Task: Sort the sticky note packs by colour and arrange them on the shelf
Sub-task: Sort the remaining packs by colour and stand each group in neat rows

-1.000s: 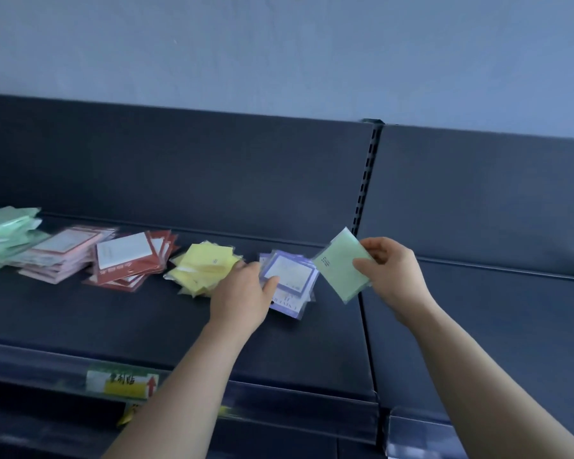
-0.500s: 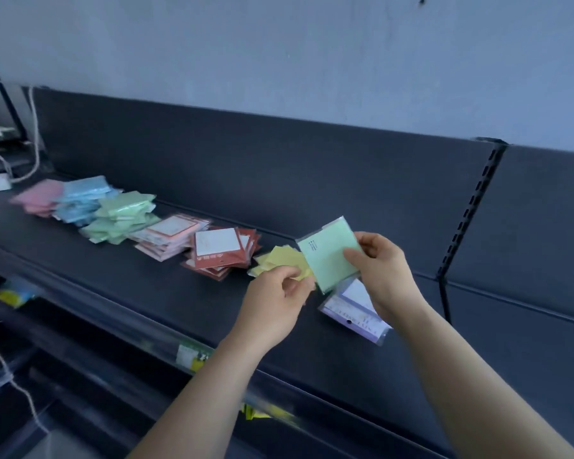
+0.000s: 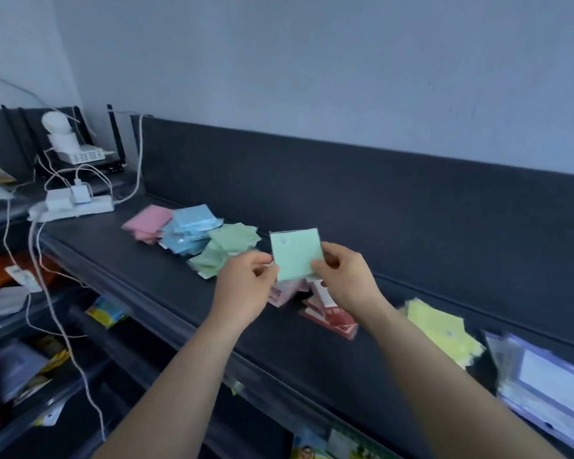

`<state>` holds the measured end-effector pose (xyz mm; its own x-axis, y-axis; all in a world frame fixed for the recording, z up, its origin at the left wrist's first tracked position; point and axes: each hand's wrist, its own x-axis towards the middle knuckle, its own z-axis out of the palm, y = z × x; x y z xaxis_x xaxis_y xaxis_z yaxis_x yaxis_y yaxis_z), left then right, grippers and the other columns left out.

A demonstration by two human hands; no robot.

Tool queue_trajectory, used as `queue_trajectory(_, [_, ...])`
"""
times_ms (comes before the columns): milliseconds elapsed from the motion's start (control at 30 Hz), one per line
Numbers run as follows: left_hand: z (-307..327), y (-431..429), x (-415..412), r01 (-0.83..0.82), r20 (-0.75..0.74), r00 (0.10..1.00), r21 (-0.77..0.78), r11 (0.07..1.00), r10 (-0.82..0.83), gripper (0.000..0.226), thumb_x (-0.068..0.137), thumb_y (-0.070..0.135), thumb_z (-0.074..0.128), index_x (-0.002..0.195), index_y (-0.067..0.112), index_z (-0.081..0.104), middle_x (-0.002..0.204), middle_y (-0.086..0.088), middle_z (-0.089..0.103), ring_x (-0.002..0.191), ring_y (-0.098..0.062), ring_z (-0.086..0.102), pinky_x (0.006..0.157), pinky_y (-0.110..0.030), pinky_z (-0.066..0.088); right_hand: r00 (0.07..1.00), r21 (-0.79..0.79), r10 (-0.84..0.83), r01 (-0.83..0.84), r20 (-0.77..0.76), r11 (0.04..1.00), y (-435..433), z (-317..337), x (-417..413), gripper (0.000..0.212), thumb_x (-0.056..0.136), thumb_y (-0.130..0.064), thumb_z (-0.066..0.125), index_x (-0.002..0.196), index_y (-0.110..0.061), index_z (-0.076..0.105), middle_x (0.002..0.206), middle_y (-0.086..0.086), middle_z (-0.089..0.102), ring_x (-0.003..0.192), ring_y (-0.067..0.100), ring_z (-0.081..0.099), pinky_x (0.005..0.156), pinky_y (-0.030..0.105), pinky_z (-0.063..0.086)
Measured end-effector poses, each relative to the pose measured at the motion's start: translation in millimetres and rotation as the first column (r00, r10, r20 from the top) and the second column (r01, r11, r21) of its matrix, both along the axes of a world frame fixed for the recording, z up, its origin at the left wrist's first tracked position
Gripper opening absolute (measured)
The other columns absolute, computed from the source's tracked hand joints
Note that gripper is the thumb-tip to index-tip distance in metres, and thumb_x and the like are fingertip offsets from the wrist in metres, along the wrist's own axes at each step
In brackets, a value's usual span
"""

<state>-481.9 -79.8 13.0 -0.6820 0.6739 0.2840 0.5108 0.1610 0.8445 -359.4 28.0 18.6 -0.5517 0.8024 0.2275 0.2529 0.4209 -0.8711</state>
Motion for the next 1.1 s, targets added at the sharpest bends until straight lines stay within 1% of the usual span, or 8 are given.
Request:
queue_trajectory(100, [6,-4,-46,-0.011,-0.013,1.0,-0.052,0.999,0.01,0.01,0.088,0.016,0.065,0.094,0.018,0.071,0.09,0.006,0.069,0.088,-0.012,0.065,0.083,-0.032,0.052,0.998,0.055,-0.006,0.002,0.063,0.998,-1,5,-50,0.012,0.088,-0.009,0.055,0.094,-0.008,0.066,0.083,0.006,0.068,0.069,0.024,0.058,0.064,0.033,0.048])
queue_trajectory(200, [10,-4,-84,-0.004,-0.018,1.0,-0.105,0.994,0.002,0.019,0.086,0.017,0.068,0.073,0.025,0.057,0.071,0.014,0.059,0.074,-0.011,0.059,0.08,-0.036,0.051,0.993,0.11,-0.046,0.034,0.111,0.993,-1,12,-94,0.015,0.087,-0.014,0.059,0.093,0.0,0.064,0.087,0.014,0.067,0.076,0.029,0.059,0.071,0.036,0.049])
queue_trajectory(433, [4,10,-145,0.021,-0.041,0.999,-0.178,0.984,-0.029,0.014,0.09,0.018,0.062,0.099,0.017,0.073,0.091,0.003,0.072,0.088,-0.019,0.067,0.084,-0.041,0.054,0.949,0.157,-0.077,0.03,0.306,0.987,5,9,-157,0.029,0.09,-0.015,0.054,0.063,-0.009,0.044,0.057,-0.001,0.04,0.05,0.015,0.034,0.046,0.027,0.027])
queue_trajectory(633, [-10,21,-165,-0.024,-0.222,0.974,-0.26,0.965,-0.036,0.019,0.092,0.026,0.056,0.09,0.009,0.066,0.087,-0.004,0.068,0.085,-0.025,0.063,0.076,-0.043,0.052,0.94,0.2,-0.111,0.046,0.323,0.979,12,-1,-170,0.035,0.089,-0.018,0.053,0.059,-0.013,0.036,0.069,0.004,0.038,0.053,0.016,0.031,0.047,0.028,0.024])
queue_trajectory(767, [-7,17,-156,-0.069,-0.424,0.905,-0.236,0.969,-0.039,0.028,0.095,0.027,0.053,0.112,0.01,0.065,0.107,-0.009,0.062,0.1,-0.028,0.055,0.083,-0.041,0.048,0.943,0.29,-0.166,0.079,0.288,0.954,7,5,-153,0.035,0.089,-0.018,0.051,0.058,-0.02,0.035,0.066,0.001,0.037,0.054,0.015,0.032,0.053,0.029,0.03])
queue_trajectory(867, [-4,15,-138,-0.067,-0.568,0.823,-0.12,0.99,-0.014,0.029,0.091,0.022,0.059,0.114,0.006,0.068,0.112,-0.011,0.063,0.1,-0.032,0.055,0.084,-0.042,0.047,0.932,0.34,-0.21,0.103,0.296,0.935,1,8,-125,0.016,0.093,-0.019,0.05,0.089,-0.017,0.066,0.094,0.001,0.06,0.08,0.019,0.056,0.073,0.033,0.047])
queue_trajectory(933, [-4,18,-122,-0.008,-0.585,0.81,-0.073,0.997,-0.036,0.026,0.088,0.02,0.063,0.109,0.006,0.07,0.108,-0.01,0.065,0.097,-0.032,0.058,0.081,-0.042,0.049,0.905,0.382,-0.265,0.127,0.332,0.915,-3,9,-103,0.032,0.096,-0.023,0.049,0.124,-0.014,0.06,0.128,0.001,0.058,0.112,0.022,0.056,0.092,0.033,0.046])
queue_trajectory(1100, [-9,26,-72,0.153,-0.592,0.792,-0.051,0.987,-0.153,0.014,0.086,0.017,0.065,0.096,0.01,0.071,0.089,-0.005,0.069,0.083,-0.029,0.061,0.069,-0.038,0.051,0.844,0.467,-0.384,0.187,0.374,0.864,-13,7,-43,0.034,0.098,-0.026,0.048,0.127,-0.011,0.058,0.131,0.001,0.058,0.117,0.019,0.054,0.093,0.03,0.044])
